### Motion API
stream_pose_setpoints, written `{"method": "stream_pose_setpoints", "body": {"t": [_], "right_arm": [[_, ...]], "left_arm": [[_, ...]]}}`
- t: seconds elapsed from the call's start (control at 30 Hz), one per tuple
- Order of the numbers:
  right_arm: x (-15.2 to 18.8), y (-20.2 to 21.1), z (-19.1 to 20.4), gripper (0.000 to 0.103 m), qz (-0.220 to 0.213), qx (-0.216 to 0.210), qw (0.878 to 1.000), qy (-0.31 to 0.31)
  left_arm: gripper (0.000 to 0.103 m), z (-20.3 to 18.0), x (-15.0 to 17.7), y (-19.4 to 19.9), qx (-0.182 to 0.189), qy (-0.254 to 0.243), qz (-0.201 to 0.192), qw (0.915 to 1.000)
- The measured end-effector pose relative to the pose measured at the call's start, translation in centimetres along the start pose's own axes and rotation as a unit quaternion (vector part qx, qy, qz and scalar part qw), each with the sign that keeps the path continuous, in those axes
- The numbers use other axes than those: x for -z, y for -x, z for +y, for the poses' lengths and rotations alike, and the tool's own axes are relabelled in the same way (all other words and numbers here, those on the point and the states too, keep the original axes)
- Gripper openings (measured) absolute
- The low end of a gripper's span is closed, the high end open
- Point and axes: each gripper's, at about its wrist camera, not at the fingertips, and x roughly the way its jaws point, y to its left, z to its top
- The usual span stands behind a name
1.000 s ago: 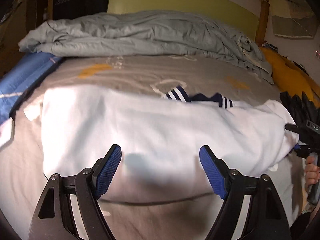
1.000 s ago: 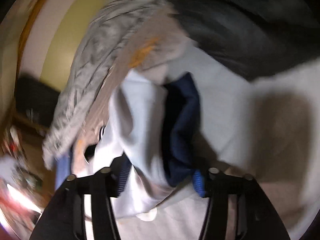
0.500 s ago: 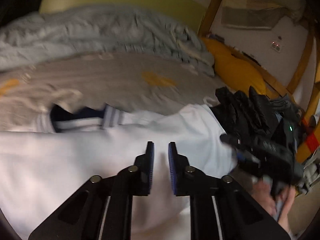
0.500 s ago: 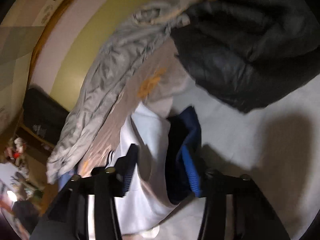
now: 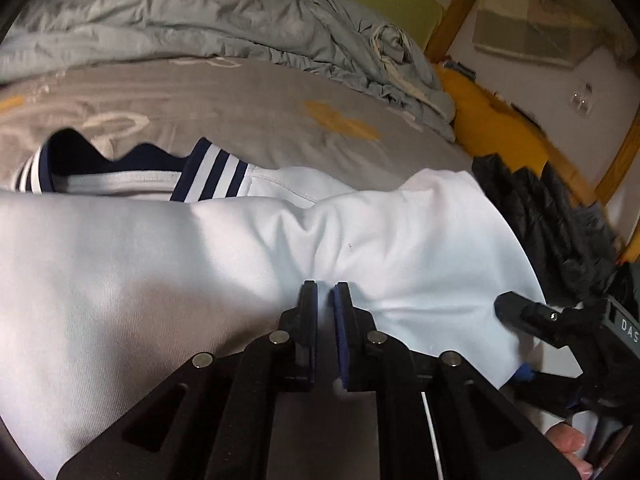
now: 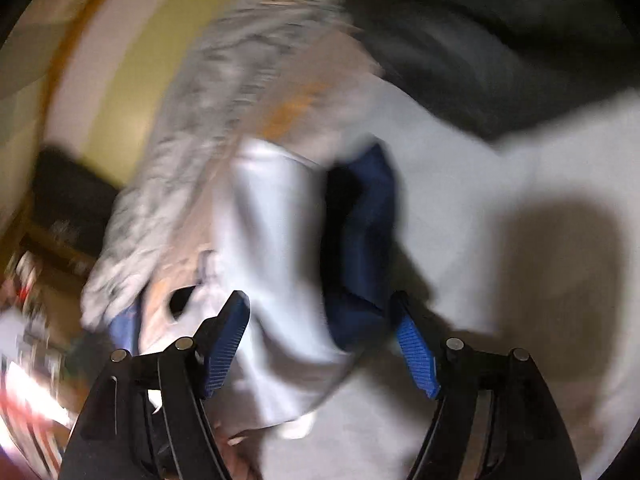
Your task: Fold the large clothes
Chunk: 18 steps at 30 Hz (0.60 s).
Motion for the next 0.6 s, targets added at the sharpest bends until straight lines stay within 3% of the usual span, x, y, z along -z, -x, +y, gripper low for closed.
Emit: {"method": "stream_pose_setpoints", "body": {"t": [0.1,0.13,0.23,0.3,0.33,0.4,0.43,0.47,0.53,0.6], "right_arm": [[0.3,0.8,0.3,0.075,-0.015,-0.001,1.000,-0.009],[0.5,0.9,0.1,0.081,-0.017,-0.008,1.000,-0.015],[0.9,-0.1,0.7,0.082,-0.001,-0.020,1.000,-0.013],[0.4,-0.4,1.1,0.082,-0.041,-0.003,0.999,0.009],[-0.2,-1.1,1.2,0.078,-0.053,0.004,0.999,0.012],[-0.9,-1.6,1.5,0.056,-0.059,-0.001,0.998,0.016],[-1.2,-1.8,1.7,0.037,-0.051,-0.019,0.998,0.016],[-1.3,-1.8,2.1,0.028,-0.055,-0.026,0.998,0.022],[-0.9,-0.7,4.3,0.020,-0.080,-0.023,0.993,0.080],[1.0,1.2,8.3,0.019,-0.133,-0.016,0.974,0.183]], "left_arm": [[0.011,-0.1,0.1,-0.1,-0.006,-0.009,-0.005,0.9999],[0.010,-0.2,0.0,-0.1,-0.006,-0.009,-0.006,0.9999],[0.010,0.1,0.0,-0.2,0.003,-0.002,-0.008,1.0000],[0.010,0.1,0.0,-0.1,0.003,-0.003,-0.009,1.0000],[0.010,0.1,0.1,-0.1,0.002,-0.005,-0.008,1.0000],[0.010,0.2,-0.2,-0.4,0.001,-0.006,-0.003,1.0000],[0.010,0.2,-0.3,-0.6,0.001,-0.004,0.002,1.0000],[0.010,0.3,-0.5,-0.6,0.001,-0.001,0.006,1.0000],[0.010,0.0,-0.6,0.2,-0.005,-0.005,0.017,0.9998],[0.011,-0.4,-0.6,2.7,-0.007,-0.023,0.013,0.9996]]}}
